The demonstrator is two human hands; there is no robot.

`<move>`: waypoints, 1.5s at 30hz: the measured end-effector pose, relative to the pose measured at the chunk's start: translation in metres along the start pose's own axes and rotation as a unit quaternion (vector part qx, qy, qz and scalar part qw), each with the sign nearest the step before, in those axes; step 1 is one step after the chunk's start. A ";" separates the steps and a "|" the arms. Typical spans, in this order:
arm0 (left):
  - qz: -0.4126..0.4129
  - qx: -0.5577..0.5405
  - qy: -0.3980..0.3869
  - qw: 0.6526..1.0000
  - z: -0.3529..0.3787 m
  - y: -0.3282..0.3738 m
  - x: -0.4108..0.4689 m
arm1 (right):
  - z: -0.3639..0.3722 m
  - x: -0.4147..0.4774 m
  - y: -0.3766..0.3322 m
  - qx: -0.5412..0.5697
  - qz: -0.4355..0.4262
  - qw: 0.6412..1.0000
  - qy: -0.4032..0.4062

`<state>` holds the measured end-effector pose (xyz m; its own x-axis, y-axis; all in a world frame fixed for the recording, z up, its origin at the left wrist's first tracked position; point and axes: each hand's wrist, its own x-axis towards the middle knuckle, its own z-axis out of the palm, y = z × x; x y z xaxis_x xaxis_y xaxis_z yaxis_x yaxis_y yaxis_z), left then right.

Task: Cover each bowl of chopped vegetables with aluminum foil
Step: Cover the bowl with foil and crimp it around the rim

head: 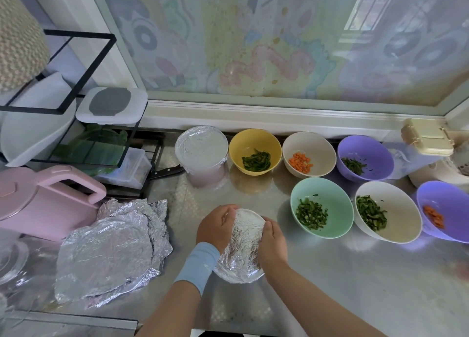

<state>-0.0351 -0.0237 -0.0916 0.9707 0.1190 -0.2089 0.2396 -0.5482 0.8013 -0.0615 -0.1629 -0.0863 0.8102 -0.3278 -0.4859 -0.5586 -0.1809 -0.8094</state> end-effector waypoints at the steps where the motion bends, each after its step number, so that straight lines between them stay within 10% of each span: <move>1: -0.015 -0.005 0.015 1.000 0.000 -0.001 -0.002 | 0.002 0.002 -0.001 -0.017 -0.003 1.000 0.001; 9: -0.017 0.030 0.020 0.999 -0.014 -0.011 -0.010 | -0.002 0.010 -0.008 -0.121 -0.071 0.988 -0.065; 14: 0.040 0.050 -0.122 0.991 -0.012 -0.001 0.012 | 0.003 -0.009 0.008 -0.120 -0.079 0.990 -0.003; 26: -0.064 0.014 -0.024 0.998 -0.015 -0.010 -0.007 | -0.012 0.015 -0.015 -0.161 -0.137 0.971 -0.114; 37: -0.181 -0.213 0.023 0.960 -0.016 -0.002 -0.025 | -0.005 0.009 -0.018 -0.062 0.006 0.989 -0.133; 45: -0.140 -0.035 -0.015 0.989 -0.036 -0.004 -0.028 | -0.020 0.020 -0.033 -0.128 0.076 0.983 -0.109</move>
<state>-0.0621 0.0044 -0.0689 0.8649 0.2334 -0.4444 0.5015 -0.4377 0.7463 -0.0305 -0.1822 -0.0624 0.7176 -0.1685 -0.6758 -0.6795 -0.3827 -0.6260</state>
